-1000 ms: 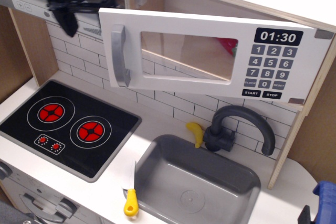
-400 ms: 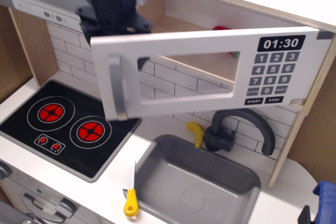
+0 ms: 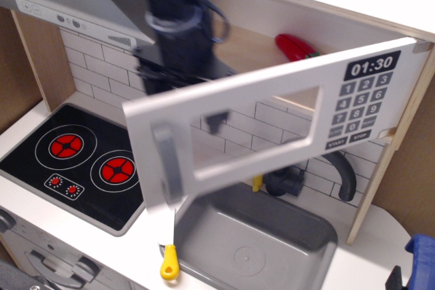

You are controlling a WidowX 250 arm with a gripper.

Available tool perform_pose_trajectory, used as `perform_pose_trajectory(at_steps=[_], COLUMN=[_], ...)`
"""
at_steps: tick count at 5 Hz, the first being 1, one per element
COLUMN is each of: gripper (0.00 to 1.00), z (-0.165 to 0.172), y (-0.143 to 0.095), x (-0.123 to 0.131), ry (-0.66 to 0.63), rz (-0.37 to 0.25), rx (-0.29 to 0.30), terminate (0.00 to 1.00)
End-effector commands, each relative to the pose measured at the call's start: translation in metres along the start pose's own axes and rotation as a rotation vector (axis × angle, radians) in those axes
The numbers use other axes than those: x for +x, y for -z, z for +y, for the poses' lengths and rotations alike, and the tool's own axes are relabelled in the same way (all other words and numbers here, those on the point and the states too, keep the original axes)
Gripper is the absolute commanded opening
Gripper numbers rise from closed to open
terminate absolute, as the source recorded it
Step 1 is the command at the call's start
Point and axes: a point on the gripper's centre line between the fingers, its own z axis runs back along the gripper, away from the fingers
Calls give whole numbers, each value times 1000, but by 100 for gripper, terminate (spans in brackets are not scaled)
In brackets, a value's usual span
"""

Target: Open microwave

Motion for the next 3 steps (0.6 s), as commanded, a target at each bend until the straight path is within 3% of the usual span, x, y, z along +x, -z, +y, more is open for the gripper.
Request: perform_pose_trajectory(at_steps=[1, 2, 3], gripper=[100, 100, 100], z=[-49, -49, -49], y=[-16, -16, -16], x=[-21, -21, -21], ry=[97, 97, 97], rz=[10, 10, 10], rx=[-23, -23, -23], terminate=[0, 0, 100])
